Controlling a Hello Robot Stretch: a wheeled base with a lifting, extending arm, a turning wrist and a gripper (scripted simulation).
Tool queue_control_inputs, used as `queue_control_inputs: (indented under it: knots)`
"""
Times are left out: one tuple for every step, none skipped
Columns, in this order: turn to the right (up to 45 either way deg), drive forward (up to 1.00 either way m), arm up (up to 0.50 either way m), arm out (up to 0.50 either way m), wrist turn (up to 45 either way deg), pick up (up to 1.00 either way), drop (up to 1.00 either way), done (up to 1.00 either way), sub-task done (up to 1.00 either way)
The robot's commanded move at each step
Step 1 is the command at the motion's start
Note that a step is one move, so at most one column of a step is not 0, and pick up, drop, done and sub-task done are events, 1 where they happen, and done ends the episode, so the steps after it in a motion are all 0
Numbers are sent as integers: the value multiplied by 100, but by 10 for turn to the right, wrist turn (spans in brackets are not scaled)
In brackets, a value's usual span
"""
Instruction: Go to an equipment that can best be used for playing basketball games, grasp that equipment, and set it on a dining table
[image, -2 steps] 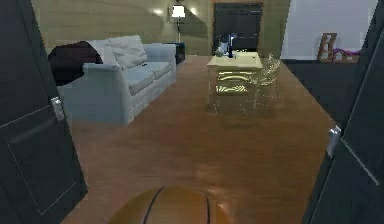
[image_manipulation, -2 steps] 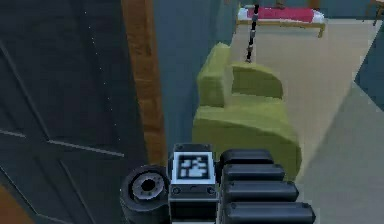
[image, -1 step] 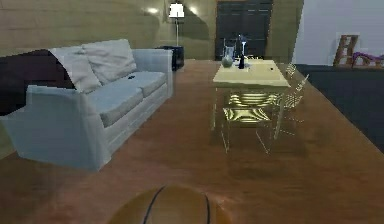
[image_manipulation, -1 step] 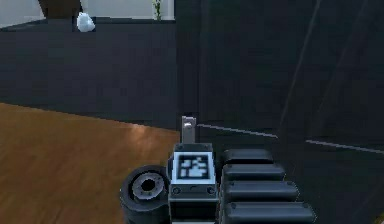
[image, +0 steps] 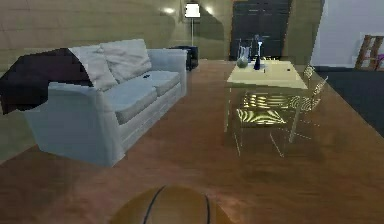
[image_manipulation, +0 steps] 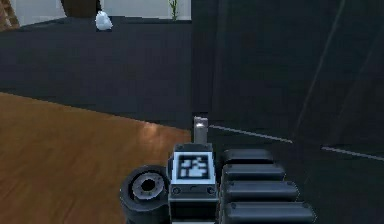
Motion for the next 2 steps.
queue_control_inputs:
  knots:
    - [0,100,0,0,0,0,0,0,0]
    - [0,100,0,0,0,0,0,0,0]
